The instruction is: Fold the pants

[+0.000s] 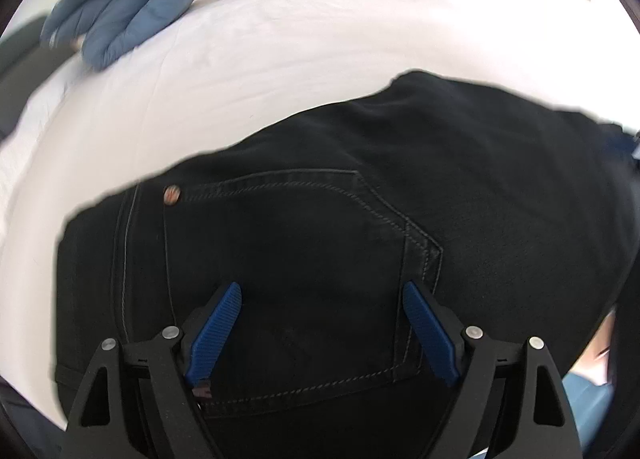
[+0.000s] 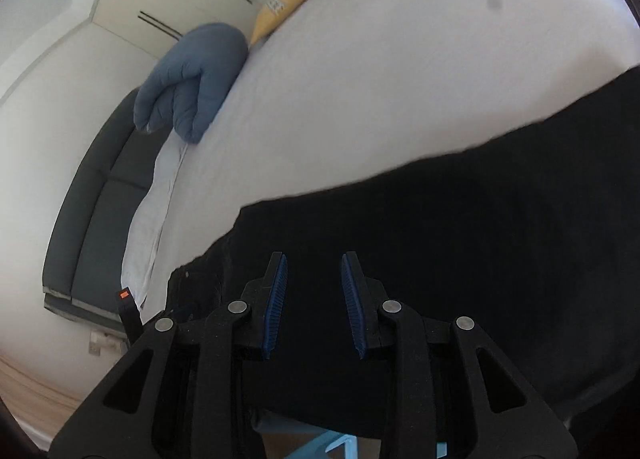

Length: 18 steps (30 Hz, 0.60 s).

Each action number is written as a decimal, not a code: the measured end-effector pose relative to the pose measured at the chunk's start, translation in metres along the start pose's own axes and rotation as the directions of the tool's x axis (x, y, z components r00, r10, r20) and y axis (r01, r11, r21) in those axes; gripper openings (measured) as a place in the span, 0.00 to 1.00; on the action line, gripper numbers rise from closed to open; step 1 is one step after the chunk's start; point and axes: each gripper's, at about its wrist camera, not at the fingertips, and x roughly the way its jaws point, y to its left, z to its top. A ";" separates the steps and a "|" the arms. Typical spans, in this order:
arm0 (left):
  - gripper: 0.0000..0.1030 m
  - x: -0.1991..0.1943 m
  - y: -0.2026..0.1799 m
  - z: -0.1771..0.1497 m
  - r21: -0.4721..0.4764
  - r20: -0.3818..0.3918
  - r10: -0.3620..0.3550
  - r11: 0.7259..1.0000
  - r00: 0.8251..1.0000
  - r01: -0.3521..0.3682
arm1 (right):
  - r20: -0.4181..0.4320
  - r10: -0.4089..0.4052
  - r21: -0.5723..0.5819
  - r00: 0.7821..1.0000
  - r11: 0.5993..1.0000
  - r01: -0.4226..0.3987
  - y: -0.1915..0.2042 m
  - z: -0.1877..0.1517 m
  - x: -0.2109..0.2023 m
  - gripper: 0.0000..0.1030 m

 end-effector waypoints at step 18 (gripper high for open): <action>0.63 0.005 0.040 0.020 -0.075 0.042 0.054 0.996 0.998 -0.051 | -0.015 -0.035 -0.105 0.999 0.994 0.033 0.041 0.032 0.049 0.06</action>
